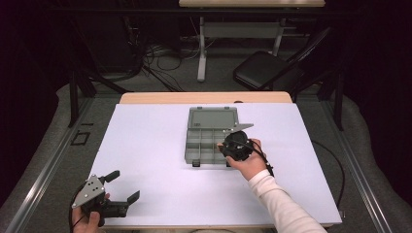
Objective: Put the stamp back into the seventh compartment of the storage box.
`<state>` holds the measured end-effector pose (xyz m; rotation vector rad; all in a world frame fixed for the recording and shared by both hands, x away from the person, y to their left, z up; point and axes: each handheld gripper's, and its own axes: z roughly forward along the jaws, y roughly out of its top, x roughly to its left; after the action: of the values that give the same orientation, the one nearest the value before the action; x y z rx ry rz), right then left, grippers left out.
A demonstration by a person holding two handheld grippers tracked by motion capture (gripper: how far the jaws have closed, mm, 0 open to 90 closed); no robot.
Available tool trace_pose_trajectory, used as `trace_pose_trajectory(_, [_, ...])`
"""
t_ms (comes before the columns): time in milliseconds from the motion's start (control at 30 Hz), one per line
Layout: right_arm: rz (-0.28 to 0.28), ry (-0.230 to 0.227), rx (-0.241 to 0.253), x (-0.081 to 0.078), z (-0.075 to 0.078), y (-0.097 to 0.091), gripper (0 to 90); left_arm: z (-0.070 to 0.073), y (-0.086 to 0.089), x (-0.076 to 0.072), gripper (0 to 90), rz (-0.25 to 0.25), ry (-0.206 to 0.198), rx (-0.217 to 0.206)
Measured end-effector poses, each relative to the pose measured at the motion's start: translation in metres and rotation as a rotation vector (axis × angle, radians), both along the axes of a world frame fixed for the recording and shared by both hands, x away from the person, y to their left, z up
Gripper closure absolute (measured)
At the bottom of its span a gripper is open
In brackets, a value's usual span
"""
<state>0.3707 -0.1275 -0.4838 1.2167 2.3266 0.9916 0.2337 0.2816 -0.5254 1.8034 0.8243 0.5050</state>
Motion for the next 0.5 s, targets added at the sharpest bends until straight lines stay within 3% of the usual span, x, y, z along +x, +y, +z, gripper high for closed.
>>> trace_pose_trajectory(500, [-0.01,0.016,-0.033,0.012,-0.014,0.008,76.3,0.0,0.0,0.0,0.5,-0.003,0.001,0.001])
